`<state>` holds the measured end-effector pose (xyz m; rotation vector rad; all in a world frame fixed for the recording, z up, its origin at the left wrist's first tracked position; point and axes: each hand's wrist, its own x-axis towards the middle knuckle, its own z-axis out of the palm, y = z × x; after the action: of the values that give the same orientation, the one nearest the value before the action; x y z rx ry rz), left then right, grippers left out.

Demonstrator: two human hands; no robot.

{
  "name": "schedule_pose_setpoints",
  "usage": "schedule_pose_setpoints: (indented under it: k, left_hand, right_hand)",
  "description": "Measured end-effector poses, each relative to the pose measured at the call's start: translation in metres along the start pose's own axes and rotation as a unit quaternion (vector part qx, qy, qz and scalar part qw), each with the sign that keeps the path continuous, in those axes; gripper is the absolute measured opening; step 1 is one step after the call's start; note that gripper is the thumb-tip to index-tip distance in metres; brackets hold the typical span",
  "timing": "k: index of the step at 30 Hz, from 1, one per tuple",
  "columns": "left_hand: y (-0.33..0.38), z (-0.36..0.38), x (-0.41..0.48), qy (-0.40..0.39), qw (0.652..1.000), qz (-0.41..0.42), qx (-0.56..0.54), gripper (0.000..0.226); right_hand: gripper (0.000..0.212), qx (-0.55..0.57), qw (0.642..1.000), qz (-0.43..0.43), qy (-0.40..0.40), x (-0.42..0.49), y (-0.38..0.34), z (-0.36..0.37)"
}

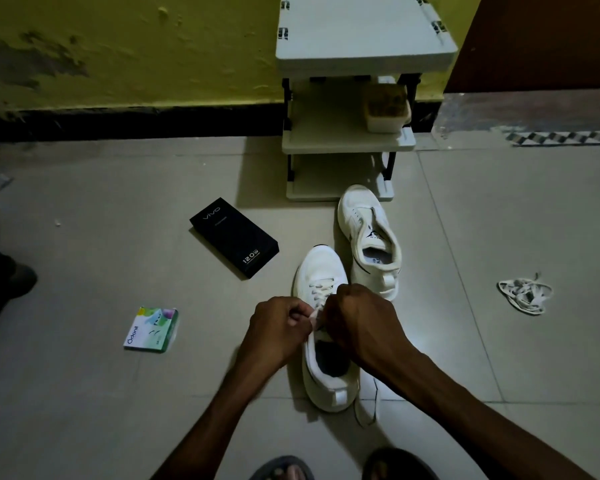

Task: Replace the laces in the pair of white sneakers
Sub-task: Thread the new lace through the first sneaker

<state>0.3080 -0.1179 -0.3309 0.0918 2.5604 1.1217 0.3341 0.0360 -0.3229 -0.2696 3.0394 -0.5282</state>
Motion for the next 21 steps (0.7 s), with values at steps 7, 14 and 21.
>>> schedule_pose_setpoints:
  k: [7,14,21]
  left_hand:
    - [0.0,-0.001,0.0,-0.007,1.0,0.0,-0.024,0.01]
    - [0.005,0.003,-0.004,0.007,1.0,0.014,0.019,0.017]
    - [0.009,0.004,-0.011,0.022,0.993,0.074,0.094,0.025]
  right_hand:
    - [0.02,-0.067,0.997,0.025,-0.034,0.003,-0.011,0.002]
    - [0.037,-0.111,0.991,0.068,0.004,0.0,-0.023,0.016]
    - [0.035,-0.128,0.988,0.078,0.047,0.001,-0.025,0.027]
